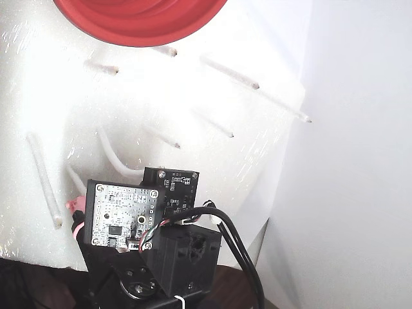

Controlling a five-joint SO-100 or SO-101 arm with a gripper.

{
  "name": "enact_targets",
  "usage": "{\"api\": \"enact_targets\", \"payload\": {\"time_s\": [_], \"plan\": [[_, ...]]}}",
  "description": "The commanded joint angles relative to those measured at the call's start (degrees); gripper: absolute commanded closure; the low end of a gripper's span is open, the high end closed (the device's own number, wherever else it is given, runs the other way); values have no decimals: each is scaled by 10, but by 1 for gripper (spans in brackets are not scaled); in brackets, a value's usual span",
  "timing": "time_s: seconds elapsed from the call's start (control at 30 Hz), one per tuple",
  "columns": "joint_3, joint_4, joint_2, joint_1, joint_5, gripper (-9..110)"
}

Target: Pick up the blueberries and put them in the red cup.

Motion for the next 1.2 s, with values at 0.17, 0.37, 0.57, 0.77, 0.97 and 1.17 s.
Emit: {"api": "enact_targets", "payload": {"time_s": [0.17, 0.37, 0.57, 0.77, 0.97, 1.17], "plan": [[11, 32, 66, -5, -4, 91], [12, 67, 102, -4, -3, 91], [17, 87, 127, -5, -2, 91], [22, 124, 167, -7, 0, 91], [27, 167, 214, -9, 3, 92], [31, 198, 249, -11, 4, 92]]}}
